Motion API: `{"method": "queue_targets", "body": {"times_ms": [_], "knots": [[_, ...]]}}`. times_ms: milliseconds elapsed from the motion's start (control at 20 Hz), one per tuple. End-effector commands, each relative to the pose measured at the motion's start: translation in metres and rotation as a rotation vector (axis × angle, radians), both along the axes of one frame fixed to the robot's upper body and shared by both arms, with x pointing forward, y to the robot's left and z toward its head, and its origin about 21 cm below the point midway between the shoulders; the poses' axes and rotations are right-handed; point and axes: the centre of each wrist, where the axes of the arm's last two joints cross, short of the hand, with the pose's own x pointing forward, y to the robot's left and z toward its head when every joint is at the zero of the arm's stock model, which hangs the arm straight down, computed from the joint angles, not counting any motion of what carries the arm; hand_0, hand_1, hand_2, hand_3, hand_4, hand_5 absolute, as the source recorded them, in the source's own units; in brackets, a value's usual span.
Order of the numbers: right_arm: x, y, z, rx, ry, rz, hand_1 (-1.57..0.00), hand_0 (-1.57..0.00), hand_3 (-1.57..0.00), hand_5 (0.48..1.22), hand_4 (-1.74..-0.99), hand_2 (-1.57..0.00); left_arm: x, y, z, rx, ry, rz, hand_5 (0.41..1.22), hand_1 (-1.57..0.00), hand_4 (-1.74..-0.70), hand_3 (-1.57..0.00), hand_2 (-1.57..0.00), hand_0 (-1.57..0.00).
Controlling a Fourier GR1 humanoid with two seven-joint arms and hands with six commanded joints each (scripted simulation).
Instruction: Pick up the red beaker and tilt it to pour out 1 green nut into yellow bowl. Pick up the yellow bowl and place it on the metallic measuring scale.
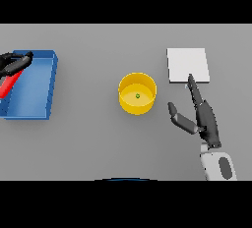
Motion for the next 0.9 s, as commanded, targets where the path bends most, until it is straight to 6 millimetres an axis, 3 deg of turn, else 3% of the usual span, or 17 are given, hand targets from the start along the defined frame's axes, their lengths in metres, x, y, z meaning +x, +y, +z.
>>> {"method": "queue_targets", "body": {"times_ms": [0,200,400,550,750,850], "knots": [[0.0,0.0,-0.001,0.006,0.004,0.003,0.0,0.0,0.0,0.685,-1.145,0.0,0.002,-0.004,-0.002,0.026,0.014,-0.017,0.651,-0.36,-0.76,-0.29,-0.34,-0.41],[0.003,0.0,0.003,-0.01,0.004,-0.002,0.0,0.0,0.0,0.688,-1.164,0.0,0.008,-0.005,-0.014,0.052,-0.006,0.001,0.647,-0.15,-0.72,-0.12,-0.14,-0.17],[-0.001,0.002,0.006,-0.046,0.013,-0.023,0.0,0.0,0.0,0.672,-1.175,0.0,0.01,-0.006,-0.012,0.07,-0.071,0.015,0.658,-0.06,-0.71,-0.05,-0.06,-0.07],[0.004,0.001,0.014,-0.135,-0.009,0.055,0.0,0.0,0.0,0.703,-1.132,0.0,0.008,-0.006,-0.017,0.05,-0.123,0.006,0.679,-0.03,-0.71,-0.02,-0.03,-0.03],[0.024,0.001,0.033,-0.414,-0.022,0.233,0.0,0.0,0.0,0.716,-1.19,0.0,0.008,-0.007,-0.012,0.037,-0.146,0.004,0.676,-0.01,-0.72,-0.01,-0.01,-0.01],[0.035,0.014,0.039,-0.613,-0.037,0.316,0.0,0.0,0.0,0.704,-1.216,0.0,0.007,-0.007,-0.016,0.018,-0.148,0.0,0.667,-0.01,-0.72,-0.01,-0.01,-0.01]]}}
